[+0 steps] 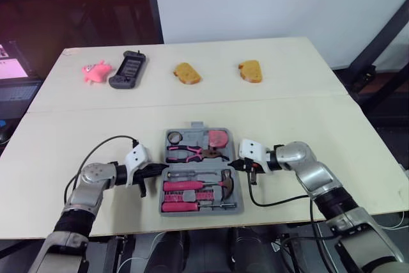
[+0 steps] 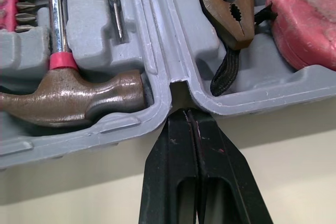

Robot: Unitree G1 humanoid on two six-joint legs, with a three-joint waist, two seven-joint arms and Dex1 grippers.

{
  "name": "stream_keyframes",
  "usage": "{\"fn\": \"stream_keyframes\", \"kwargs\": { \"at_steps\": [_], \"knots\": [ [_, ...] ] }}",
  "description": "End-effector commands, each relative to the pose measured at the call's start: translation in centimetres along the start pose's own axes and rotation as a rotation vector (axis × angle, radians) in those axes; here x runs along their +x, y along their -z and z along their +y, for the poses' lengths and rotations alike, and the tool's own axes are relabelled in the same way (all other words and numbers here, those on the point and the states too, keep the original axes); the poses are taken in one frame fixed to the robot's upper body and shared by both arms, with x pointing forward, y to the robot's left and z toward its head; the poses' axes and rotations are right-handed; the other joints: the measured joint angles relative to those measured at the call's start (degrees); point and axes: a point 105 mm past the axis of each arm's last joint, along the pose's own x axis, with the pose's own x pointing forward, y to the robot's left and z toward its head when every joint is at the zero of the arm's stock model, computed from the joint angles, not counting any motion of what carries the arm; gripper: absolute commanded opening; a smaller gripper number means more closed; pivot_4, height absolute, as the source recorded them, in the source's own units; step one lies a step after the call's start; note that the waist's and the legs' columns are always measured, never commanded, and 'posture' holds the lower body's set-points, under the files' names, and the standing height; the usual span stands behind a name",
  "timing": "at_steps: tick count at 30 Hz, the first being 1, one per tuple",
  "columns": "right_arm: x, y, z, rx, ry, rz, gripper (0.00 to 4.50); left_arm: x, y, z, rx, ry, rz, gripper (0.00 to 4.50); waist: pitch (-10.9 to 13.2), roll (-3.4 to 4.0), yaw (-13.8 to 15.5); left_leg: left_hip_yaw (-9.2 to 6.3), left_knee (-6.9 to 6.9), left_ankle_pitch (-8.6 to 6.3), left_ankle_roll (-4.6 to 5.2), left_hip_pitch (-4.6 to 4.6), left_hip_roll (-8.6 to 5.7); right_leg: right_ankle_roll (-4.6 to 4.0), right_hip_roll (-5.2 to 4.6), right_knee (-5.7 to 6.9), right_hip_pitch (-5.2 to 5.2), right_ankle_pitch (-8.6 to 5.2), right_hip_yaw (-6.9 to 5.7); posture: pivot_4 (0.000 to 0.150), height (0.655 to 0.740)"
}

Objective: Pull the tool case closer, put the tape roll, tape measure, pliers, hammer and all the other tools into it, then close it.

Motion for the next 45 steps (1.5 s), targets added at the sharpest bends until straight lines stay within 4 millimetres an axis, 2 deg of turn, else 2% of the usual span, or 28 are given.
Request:
{"fn": "stream_keyframes", "kwargs": {
  "at_steps": [1,15,20,24,26,29,32,34,38,42,43,45],
  "knots": [
    [0.7,-2.8,1.8,-0.032,-0.065,-0.089,0.0,1.2,0.3,-2.3,0.021,0.086,0.013,0.05,0.0,0.0,0.0,0.0,-0.01,0.0,0.0,0.0,0.0,0.0,0.0,0.0,0.0,0.0,0.01,0.15,0.74],
    [0.9,-2.1,2.7,0.006,-0.068,-0.063,0.0,-0.2,1.1,-3.9,-0.013,0.106,0.054,0.05,0.0,0.0,0.0,0.02,-0.02,0.0,0.0,0.01,0.03,-0.01,0.0,-0.02,0.0,0.0,0.01,0.15,0.74],
    [1.2,-2.1,2.6,0.009,-0.068,-0.063,0.0,-0.3,1.3,-3.7,-0.008,0.094,0.067,0.05,0.0,0.01,-0.1,0.02,-0.03,0.0,0.0,0.02,0.03,-0.01,0.0,-0.02,0.0,0.0,0.01,0.15,0.74],
    [1.0,-2.0,2.2,0.014,-0.059,-0.058,0.0,-0.7,1.5,-2.6,0.003,0.063,0.084,0.05,0.0,0.0,-0.1,0.02,-0.02,0.0,0.0,0.03,0.03,-0.01,0.0,-0.02,0.01,0.0,0.01,0.15,0.74],
    [0.7,-1.4,1.8,0.022,-0.042,-0.043,0.0,-1.2,1.5,-2.0,0.006,0.039,0.09,0.05,0.0,0.0,0.0,0.01,-0.02,0.0,0.0,0.07,0.03,-0.01,0.01,-0.01,0.04,0.0,0.01,0.15,0.74],
    [-1.0,0.4,0.5,0.033,0.032,-0.003,0.0,-3.4,1.8,-0.6,-0.008,-0.031,0.098,0.05,0.0,-0.01,-0.1,0.02,-0.03,0.0,0.0,0.12,0.04,-0.01,0.02,-0.01,0.08,0.0,0.01,0.15,0.74],
    [-2.7,0.1,-0.2,0.029,0.075,-0.052,0.0,-6.0,1.4,0.3,-0.011,-0.083,0.066,0.05,0.0,0.0,-0.3,0.02,-0.04,0.0,0.0,0.1,0.05,-0.01,0.02,-0.01,0.04,0.0,0.01,0.15,0.74],
    [-3.5,-0.4,-0.5,0.019,0.088,-0.084,0.0,-6.9,0.6,0.2,-0.004,-0.08,0.022,0.05,0.0,0.0,-0.2,0.03,-0.06,0.0,0.0,0.06,0.06,-0.02,0.01,-0.01,-0.01,0.0,0.03,0.15,0.74],
    [-5.2,-1.5,-0.9,0.063,0.101,-0.164,0.0,-8.1,-2.3,-1.5,-0.034,-0.017,-0.138,0.05,0.0,0.0,0.1,0.01,-0.02,0.0,0.0,0.0,0.15,-0.02,-0.08,-0.03,-0.01,0.0,0.03,0.15,0.74],
    [-6.6,-2.2,-1.4,0.207,0.107,-0.209,1.36,-7.7,-4.6,-5.4,-0.074,0.165,-0.185,0.0,0.0,-0.01,0.2,-0.07,0.0,-0.01,0.0,-0.02,0.15,-0.03,-0.09,-0.14,0.07,-0.01,0.01,0.15,0.74],
    [-6.7,-2.3,-1.4,0.228,0.108,-0.212,1.93,-7.5,-4.8,-6.0,-0.078,0.191,-0.182,0.0,0.0,-0.01,0.2,-0.06,-0.02,-0.01,0.0,-0.02,0.15,-0.03,-0.09,-0.18,0.08,-0.01,0.01,0.15,0.74],
    [-6.6,-2.1,-1.7,0.327,0.109,-0.213,3.01,-5.8,-4.3,-7.8,-0.037,0.252,-0.124,0.0,0.0,0.03,0.2,-0.06,-0.04,-0.01,0.0,-0.02,0.15,-0.04,-0.08,-0.22,0.08,-0.02,0.01,0.15,0.74]
  ]
}}
